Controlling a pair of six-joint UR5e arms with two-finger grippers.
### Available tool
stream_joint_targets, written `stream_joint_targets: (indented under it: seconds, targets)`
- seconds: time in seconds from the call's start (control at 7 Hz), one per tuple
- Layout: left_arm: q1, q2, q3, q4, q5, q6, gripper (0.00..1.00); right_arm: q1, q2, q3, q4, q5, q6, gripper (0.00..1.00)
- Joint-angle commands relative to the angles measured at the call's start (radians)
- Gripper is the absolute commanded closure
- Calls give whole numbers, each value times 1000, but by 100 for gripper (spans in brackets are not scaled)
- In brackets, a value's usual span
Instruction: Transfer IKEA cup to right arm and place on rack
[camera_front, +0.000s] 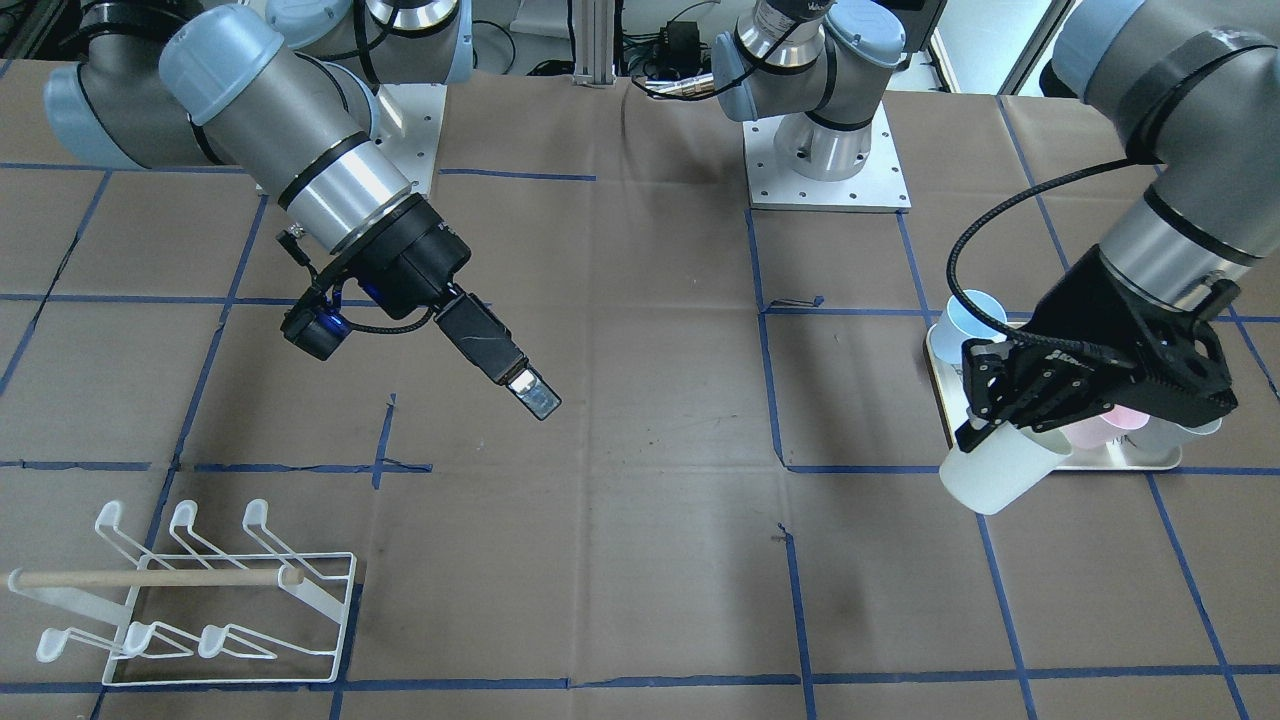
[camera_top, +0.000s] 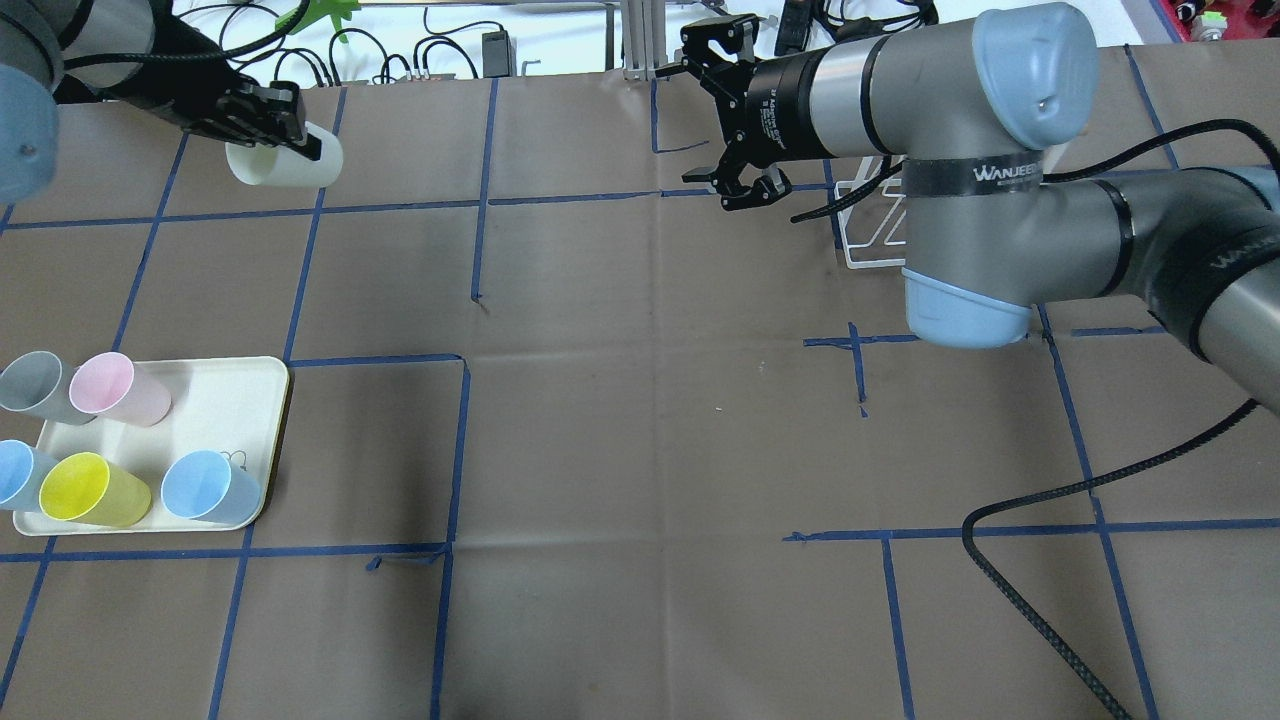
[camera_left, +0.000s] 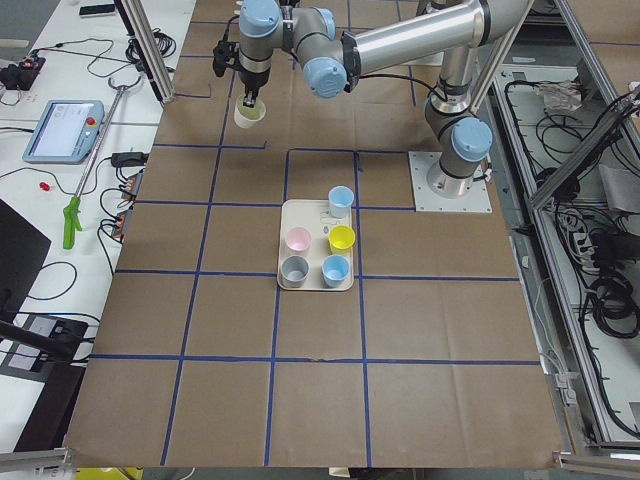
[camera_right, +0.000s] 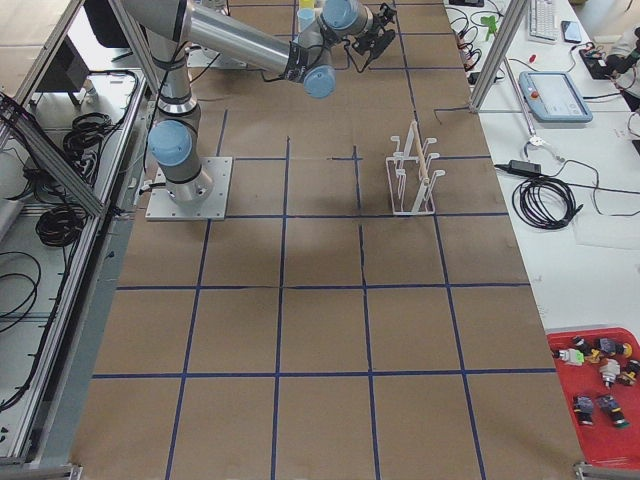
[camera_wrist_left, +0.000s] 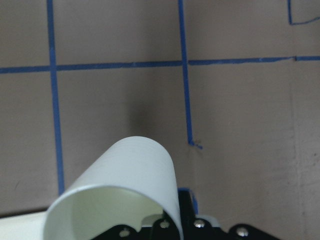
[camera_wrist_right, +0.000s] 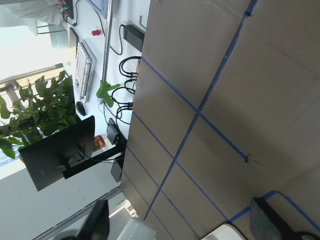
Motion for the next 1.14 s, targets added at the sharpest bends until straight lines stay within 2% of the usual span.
stream_joint_targets:
  seconds: [0.0, 0.29, 0.43, 0.57, 0.71, 0.86, 1.0]
  targets:
    - [-75, 34, -186, 369, -152, 0, 100, 0, 55, 23, -236, 31, 74, 0]
    - [-87, 20, -367, 742, -358, -9, 100, 1, 46, 61, -241, 29, 148, 0]
    - [-87, 6, -418, 885, -442, -9, 100, 6, 43, 64, -238, 31, 172, 0]
    - [-87, 2, -467, 972, -478, -10, 100, 21, 35, 73, -237, 29, 292, 0]
    - [-102, -5, -483, 1029, -481, -13, 100, 23, 32, 76, -243, 28, 335, 1]
    - [-132, -38, -485, 1095, -478, -24, 100, 26, 43, 93, -382, 13, 297, 2]
    - [-152, -96, -477, 1173, -478, -62, 100, 29, 46, 151, -510, -38, 256, 2]
